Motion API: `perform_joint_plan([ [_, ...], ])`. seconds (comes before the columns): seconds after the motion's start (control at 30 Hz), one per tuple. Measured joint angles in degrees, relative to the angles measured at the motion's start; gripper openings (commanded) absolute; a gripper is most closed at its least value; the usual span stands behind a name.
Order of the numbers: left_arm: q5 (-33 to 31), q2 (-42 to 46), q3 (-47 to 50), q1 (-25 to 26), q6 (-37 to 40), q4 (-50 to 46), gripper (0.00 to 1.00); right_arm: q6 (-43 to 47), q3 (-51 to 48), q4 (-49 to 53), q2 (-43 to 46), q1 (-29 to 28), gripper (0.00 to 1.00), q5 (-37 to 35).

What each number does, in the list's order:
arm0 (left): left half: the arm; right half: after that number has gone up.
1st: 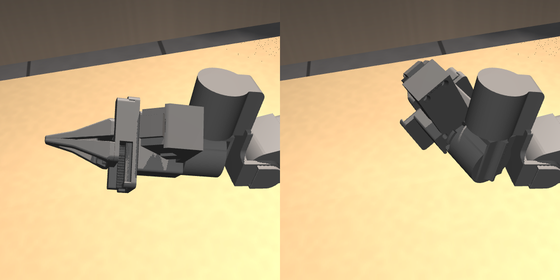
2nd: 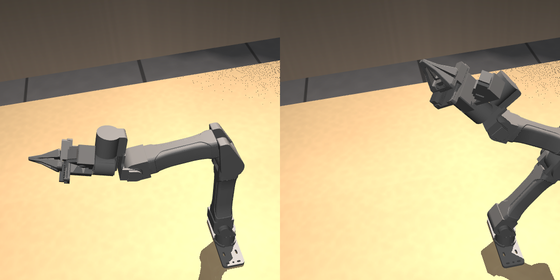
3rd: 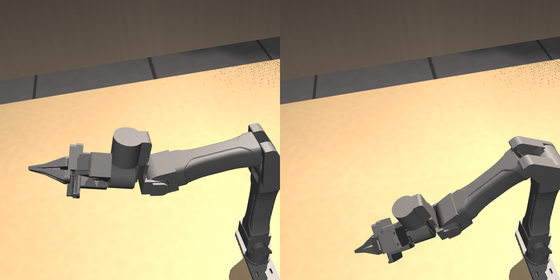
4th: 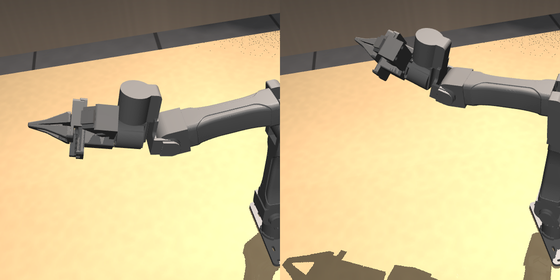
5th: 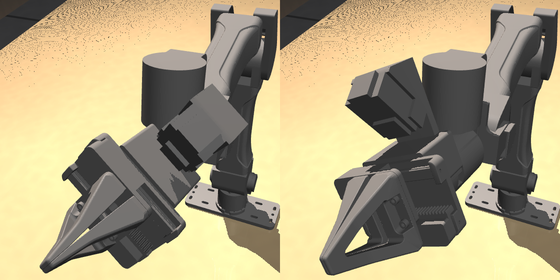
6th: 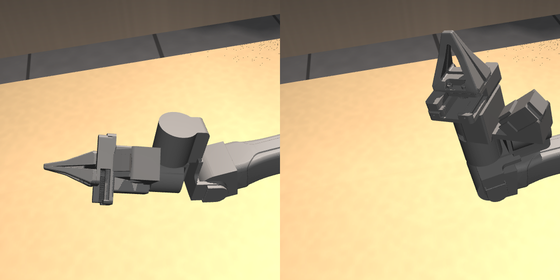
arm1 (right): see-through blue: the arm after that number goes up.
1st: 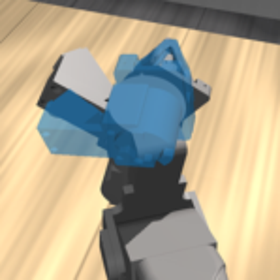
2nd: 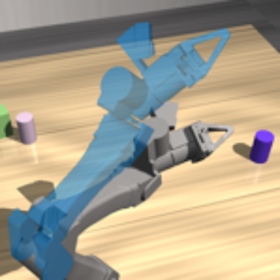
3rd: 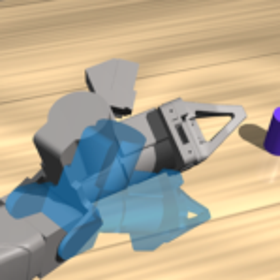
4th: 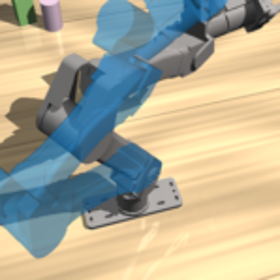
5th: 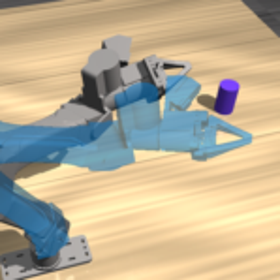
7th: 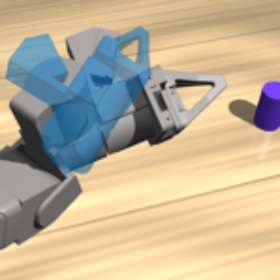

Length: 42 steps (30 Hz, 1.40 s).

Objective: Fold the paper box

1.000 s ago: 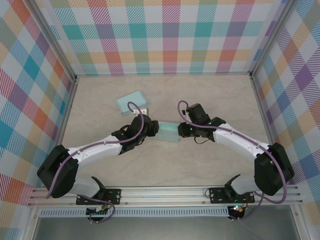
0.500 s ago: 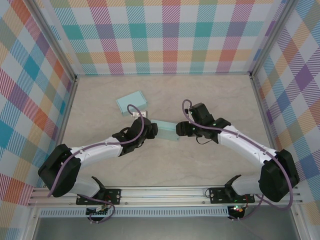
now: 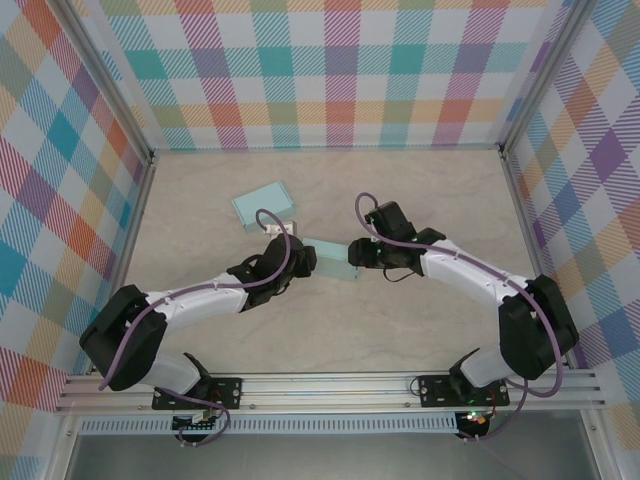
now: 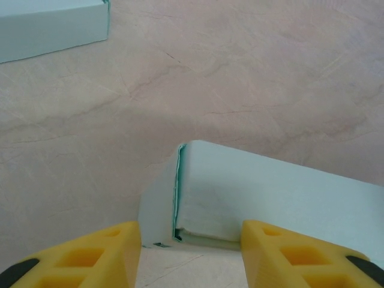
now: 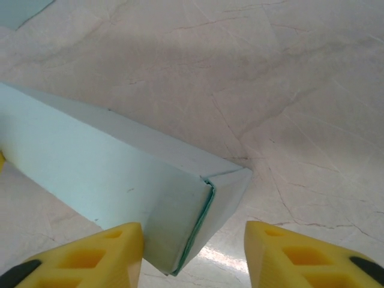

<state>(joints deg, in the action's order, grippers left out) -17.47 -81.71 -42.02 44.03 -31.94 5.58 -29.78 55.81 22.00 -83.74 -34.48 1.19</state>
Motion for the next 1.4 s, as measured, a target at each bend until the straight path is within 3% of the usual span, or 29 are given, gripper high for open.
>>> perform_joint_plan([
  [0.17,0.28,0.09,0.0,-0.02,-0.02,0.15,0.45,-1.29,-1.77,-3.23,0.02,0.28,0.34,1.73],
  [0.57,5.22,1.49,0.9,-2.93,-0.68,-2.6,0.42,-2.62,-3.76,-8.09,0.02,0.81,0.33,2.91],
  [0.93,12.74,9.2,2.43,-7.19,-1.62,-2.38,0.61,-2.82,-3.74,-8.04,0.0,0.81,0.33,2.93],
  [1.17,15.04,9.77,1.25,-10.23,-1.22,-2.38,0.56,-2.82,-3.63,-7.85,0.0,0.81,0.33,2.93],
  [1.4,17.84,3.82,-0.68,-11.67,-0.35,-1.75,0.46,-2.82,-3.63,-7.82,0.0,0.81,0.32,3.06],
])
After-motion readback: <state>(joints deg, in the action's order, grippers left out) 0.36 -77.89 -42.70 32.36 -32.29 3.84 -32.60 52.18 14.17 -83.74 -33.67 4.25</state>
